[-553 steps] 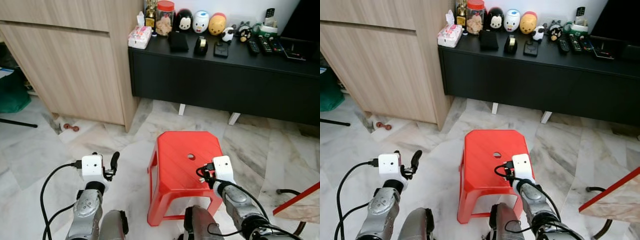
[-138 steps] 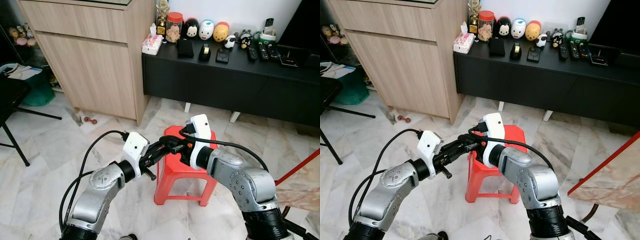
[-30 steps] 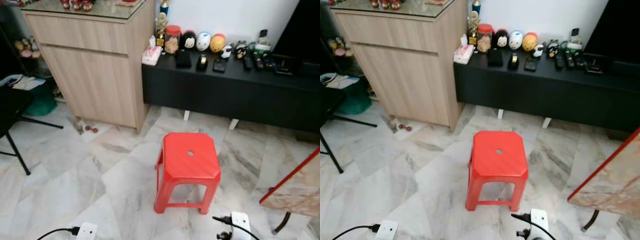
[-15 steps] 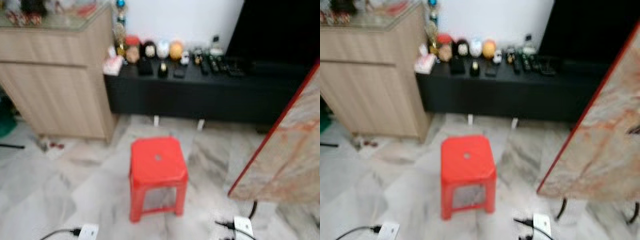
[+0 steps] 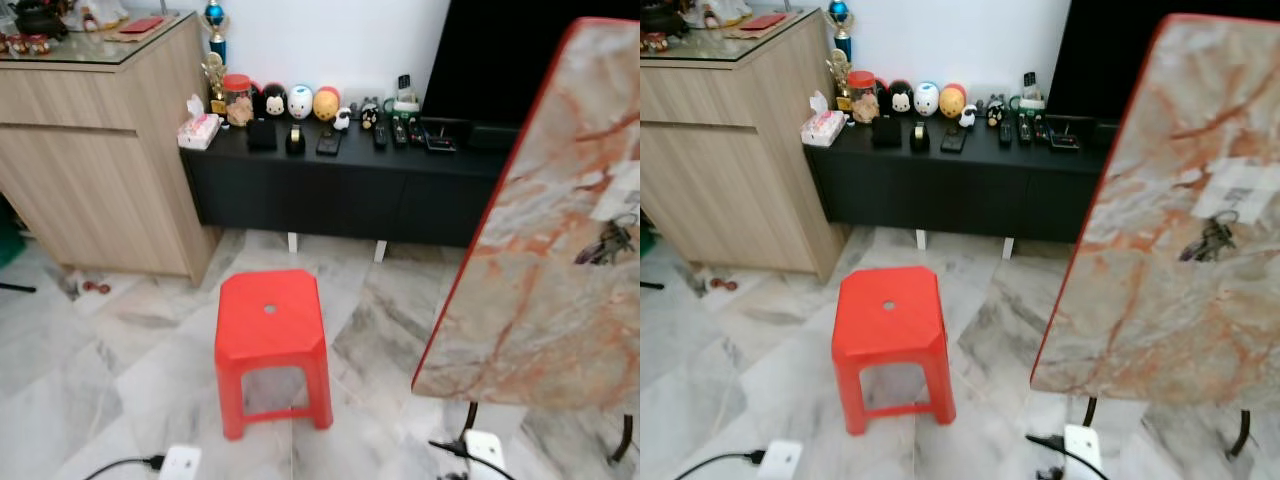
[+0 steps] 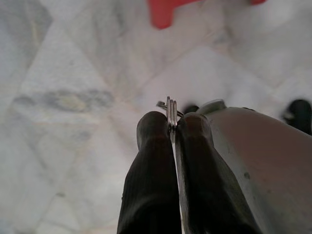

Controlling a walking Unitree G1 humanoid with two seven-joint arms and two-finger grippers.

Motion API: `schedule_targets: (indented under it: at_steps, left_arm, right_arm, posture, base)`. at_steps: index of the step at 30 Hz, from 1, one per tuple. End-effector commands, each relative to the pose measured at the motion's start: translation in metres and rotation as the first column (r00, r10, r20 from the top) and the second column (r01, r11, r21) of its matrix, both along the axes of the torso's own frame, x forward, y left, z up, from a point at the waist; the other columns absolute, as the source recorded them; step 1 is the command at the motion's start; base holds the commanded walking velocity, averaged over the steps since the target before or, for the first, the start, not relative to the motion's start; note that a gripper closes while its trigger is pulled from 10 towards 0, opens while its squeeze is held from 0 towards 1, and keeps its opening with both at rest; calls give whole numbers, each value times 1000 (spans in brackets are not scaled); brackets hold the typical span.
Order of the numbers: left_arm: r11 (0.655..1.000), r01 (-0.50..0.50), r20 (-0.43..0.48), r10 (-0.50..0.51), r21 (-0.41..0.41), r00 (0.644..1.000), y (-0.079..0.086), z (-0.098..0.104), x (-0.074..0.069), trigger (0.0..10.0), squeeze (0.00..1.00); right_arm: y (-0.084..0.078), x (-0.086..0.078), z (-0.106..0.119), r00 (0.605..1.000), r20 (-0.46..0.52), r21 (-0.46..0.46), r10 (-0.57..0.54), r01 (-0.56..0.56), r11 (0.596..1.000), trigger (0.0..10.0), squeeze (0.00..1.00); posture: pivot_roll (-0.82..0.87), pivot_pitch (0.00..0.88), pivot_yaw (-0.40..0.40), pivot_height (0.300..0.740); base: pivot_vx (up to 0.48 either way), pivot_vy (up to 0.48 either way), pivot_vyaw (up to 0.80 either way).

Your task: Hang keys on a hook

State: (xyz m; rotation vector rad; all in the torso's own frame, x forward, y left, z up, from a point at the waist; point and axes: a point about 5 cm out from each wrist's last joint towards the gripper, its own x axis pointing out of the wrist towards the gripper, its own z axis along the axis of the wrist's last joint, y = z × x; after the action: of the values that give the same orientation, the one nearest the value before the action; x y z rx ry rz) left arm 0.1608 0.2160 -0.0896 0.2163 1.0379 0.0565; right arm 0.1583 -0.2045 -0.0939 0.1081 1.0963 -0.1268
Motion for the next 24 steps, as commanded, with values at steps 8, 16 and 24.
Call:
schedule_targets:
  at_steps: [8,16,24]
  left_arm:
    - [1000,-17,-16,17,18,1000,12,1,-3,10000,0]
    - [1000,2,-49,-2,4,999,5,-5,-16,10000,0]
    - [1000,6,-70,-7,-14,998,-5,-11,-26,10000,0]
  right_arm:
    - [7,10,3,1000,23,12,1,-2,1000,10000,0]
    - [4,-5,-2,1000,-3,6,-22,22,1000,10000,0]
    - [-5,-14,-4,1000,-17,-7,-20,20,1000,10000,0]
  posture:
    - [5,0,-39,740]
    - [-22,41,-42,740]
    - [-39,94,-54,740]
  base:
    - [0,-370,0]
    - [0,-368,0]
    - [0,-366,0]
